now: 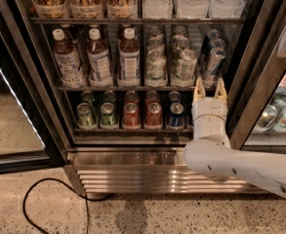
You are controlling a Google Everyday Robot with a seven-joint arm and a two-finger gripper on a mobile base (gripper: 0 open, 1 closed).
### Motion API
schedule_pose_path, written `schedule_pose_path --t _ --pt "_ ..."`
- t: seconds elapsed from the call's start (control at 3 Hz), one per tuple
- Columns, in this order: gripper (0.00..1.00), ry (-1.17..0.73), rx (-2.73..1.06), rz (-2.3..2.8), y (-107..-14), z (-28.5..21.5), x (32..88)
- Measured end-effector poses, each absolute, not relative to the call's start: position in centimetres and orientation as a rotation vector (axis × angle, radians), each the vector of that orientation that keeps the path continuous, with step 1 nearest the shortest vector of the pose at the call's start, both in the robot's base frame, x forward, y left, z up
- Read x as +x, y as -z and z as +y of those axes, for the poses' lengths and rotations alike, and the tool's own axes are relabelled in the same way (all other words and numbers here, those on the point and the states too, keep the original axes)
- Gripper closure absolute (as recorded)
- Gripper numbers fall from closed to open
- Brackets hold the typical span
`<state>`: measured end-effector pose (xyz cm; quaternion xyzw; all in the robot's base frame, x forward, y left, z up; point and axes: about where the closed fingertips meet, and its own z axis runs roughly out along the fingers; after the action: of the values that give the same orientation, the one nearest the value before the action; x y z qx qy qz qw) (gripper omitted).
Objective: Pick redbull can from middle shelf of fridge
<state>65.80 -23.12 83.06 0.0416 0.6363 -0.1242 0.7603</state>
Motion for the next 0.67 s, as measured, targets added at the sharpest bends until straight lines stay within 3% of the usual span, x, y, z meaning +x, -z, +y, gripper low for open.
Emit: schedule_pose_path --t 0.33,0.67 --pt "0.51 0.297 0.067 1.412 -83.40 -23.37 66.13" --pt "0.49 0.322 0.045 1.453 -83.37 -23.64 66.43"
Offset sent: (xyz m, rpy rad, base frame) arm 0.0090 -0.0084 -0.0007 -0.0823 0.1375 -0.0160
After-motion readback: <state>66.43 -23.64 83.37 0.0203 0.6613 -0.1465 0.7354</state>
